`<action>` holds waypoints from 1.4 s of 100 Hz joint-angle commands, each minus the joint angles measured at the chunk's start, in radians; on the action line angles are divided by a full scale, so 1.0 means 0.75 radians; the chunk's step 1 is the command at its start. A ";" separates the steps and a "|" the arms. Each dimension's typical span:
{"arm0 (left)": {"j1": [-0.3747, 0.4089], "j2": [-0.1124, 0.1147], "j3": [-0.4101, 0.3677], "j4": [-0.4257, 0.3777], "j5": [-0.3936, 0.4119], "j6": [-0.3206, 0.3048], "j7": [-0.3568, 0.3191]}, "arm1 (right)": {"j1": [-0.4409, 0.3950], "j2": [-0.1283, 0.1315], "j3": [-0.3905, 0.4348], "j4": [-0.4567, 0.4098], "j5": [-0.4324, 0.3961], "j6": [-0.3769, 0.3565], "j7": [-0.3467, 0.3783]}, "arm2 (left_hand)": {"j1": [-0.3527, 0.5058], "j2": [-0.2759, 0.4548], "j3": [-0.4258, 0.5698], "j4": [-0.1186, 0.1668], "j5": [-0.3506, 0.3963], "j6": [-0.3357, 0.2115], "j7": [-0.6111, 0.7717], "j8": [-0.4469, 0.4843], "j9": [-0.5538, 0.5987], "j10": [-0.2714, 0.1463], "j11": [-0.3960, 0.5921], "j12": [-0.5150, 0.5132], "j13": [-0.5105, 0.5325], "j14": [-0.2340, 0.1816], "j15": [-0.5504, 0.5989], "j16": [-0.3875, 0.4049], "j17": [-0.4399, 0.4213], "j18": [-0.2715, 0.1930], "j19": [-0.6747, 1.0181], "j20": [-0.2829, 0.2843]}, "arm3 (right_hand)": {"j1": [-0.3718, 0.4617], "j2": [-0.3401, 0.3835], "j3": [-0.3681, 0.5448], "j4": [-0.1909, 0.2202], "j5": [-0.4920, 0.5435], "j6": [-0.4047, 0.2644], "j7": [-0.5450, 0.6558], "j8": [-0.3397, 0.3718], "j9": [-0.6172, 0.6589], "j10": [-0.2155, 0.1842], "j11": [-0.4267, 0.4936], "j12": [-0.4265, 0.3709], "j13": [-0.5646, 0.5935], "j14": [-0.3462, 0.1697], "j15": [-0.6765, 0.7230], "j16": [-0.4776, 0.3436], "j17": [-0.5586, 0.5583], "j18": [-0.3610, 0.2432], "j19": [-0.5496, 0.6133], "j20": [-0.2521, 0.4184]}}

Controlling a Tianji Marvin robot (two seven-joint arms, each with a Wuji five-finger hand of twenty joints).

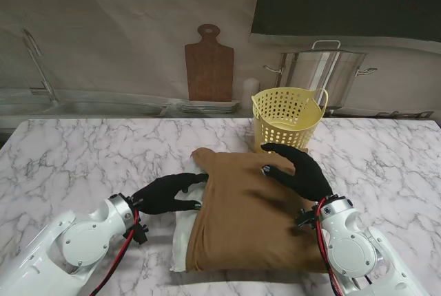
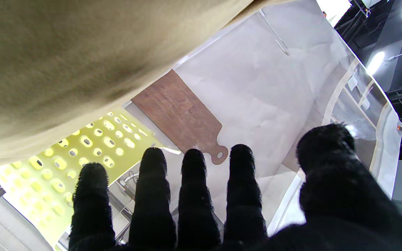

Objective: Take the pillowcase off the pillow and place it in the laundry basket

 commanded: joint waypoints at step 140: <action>-0.184 0.040 0.119 0.194 -0.083 0.050 -0.307 | 0.096 0.107 -0.108 -0.057 -0.365 0.067 0.377 | 0.281 0.110 0.253 0.065 -0.174 0.006 -0.081 -0.153 -0.348 -0.290 -0.304 -0.847 -0.096 -0.138 -0.445 -0.948 -0.103 0.134 0.060 -0.377 | 0.008 -0.245 0.352 0.001 -0.329 -0.128 -0.182 -0.019 -0.385 -0.039 -0.080 -0.135 -0.133 -0.017 -0.044 -0.036 -0.045 0.014 -0.064 0.013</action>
